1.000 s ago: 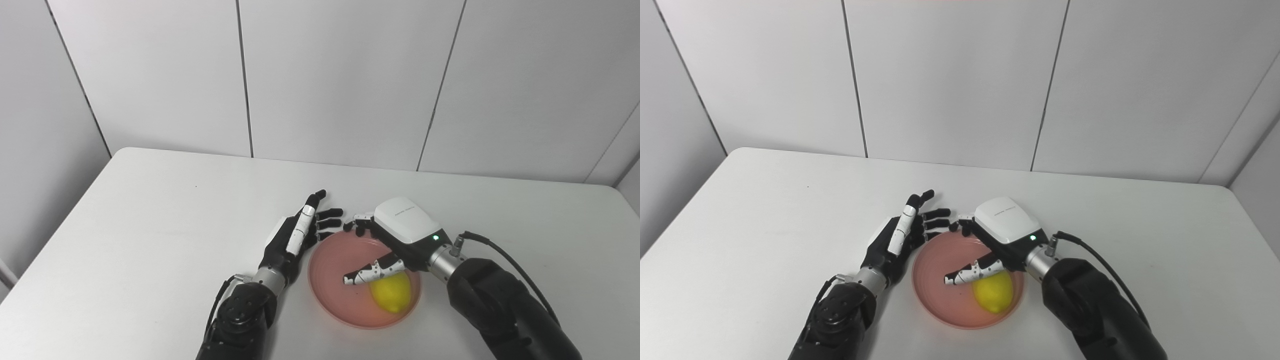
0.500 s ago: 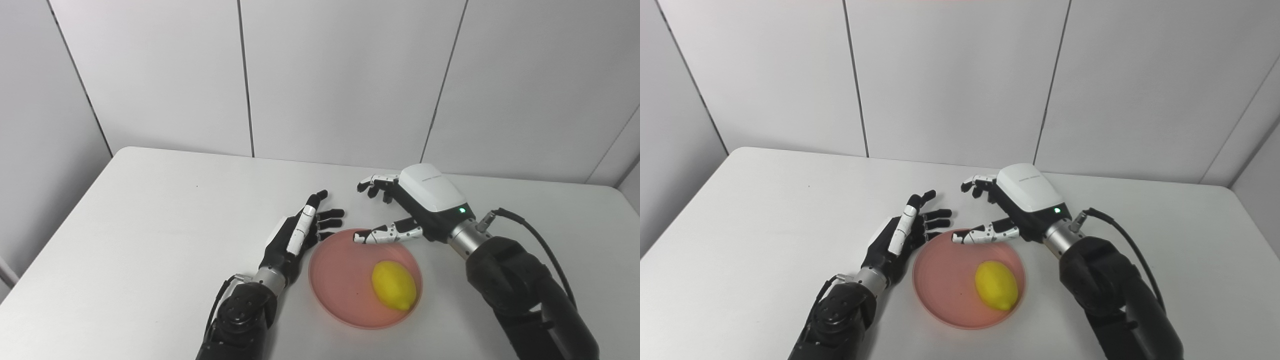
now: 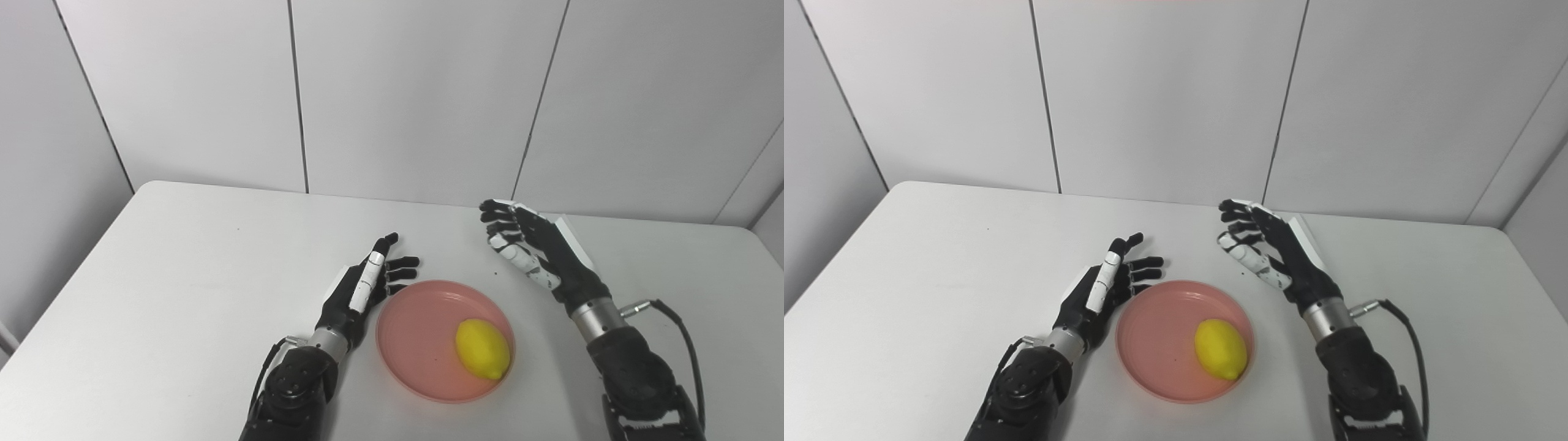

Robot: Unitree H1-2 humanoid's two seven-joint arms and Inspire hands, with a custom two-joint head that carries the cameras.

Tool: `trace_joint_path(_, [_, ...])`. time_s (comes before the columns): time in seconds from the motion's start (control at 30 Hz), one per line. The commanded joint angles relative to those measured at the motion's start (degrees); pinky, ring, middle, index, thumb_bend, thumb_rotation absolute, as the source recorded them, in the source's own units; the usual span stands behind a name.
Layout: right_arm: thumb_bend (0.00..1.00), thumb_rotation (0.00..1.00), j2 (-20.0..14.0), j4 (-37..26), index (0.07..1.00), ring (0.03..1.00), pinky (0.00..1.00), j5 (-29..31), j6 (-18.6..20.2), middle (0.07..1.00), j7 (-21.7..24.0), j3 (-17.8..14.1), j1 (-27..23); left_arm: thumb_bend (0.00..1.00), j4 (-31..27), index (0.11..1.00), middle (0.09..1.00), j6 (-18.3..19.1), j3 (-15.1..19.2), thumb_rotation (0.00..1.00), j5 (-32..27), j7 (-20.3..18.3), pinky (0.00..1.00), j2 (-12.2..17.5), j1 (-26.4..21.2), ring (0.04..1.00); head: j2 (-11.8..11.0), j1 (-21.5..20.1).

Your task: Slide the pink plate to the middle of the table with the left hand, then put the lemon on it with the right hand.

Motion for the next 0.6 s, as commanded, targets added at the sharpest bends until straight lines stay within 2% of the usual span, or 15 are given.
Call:
trace_joint_path(0.0, [0.83, 0.96, 0.68, -0.98, 0.846, 0.823, 0.77, 4.67, 2.04, 0.859, -0.78, -2.07, -1.42, 0.76, 1.68, 0.902, 0.809, 0.41, -0.08, 1.00, 1.95, 1.80, 0.83, 0.06, 1.43, 0.814, 0.04, -0.04])
trace_joint_path(0.1, [0.84, 0.98, 2.90, 0.49, 0.891, 0.896, 0.89, 9.07, 3.50, 0.905, -2.67, -4.60, -0.04, 0.76, 2.24, 0.894, 0.853, -3.13, 0.77, 1.00, 1.99, 3.48, 0.89, -0.63, 1.78, 0.857, 0.10, -0.04])
trace_joint_path(0.23, [0.81, 1.00, 4.34, 1.79, 0.924, 0.957, 0.99, 11.20, 3.69, 0.955, -4.91, -5.98, 1.18, 0.77, 4.29, 0.867, 0.878, -11.65, 2.50, 1.00, 2.56, 7.09, 0.94, -2.30, 2.32, 0.900, 0.10, -0.16])
trace_joint_path(0.27, [0.81, 1.00, 4.93, 1.83, 0.925, 0.959, 0.99, 12.10, 4.30, 0.957, -5.57, -6.44, 1.57, 0.77, 5.30, 0.867, 0.879, -14.40, 2.56, 1.00, 3.26, 7.96, 0.94, -2.37, 2.36, 0.902, 0.11, -0.24])
trace_joint_path(0.37, [0.80, 1.00, 6.05, 1.74, 0.931, 0.976, 1.00, 14.33, 6.01, 0.964, -6.77, -7.33, 2.26, 0.71, 7.40, 0.893, 0.909, -19.57, 2.55, 1.00, 4.85, 9.31, 0.99, -2.31, 2.29, 0.946, 0.12, -0.27])
trace_joint_path(0.43, [0.81, 1.00, 6.85, 1.86, 0.947, 0.985, 1.00, 15.67, 7.13, 0.976, -7.66, -7.92, 2.68, 0.68, 7.97, 0.934, 0.939, -20.33, 2.46, 1.00, 5.48, 9.79, 1.00, -2.22, 2.19, 0.975, 0.09, -0.24])
trace_joint_path(0.57, [0.83, 1.00, 7.87, 1.81, 0.947, 0.989, 1.00, 17.92, 8.60, 0.970, -8.42, -8.32, 3.67, 0.68, 7.68, 0.971, 0.976, -18.55, 2.33, 1.00, 5.61, 9.85, 1.00, -2.15, 2.07, 0.998, 0.14, -0.30])
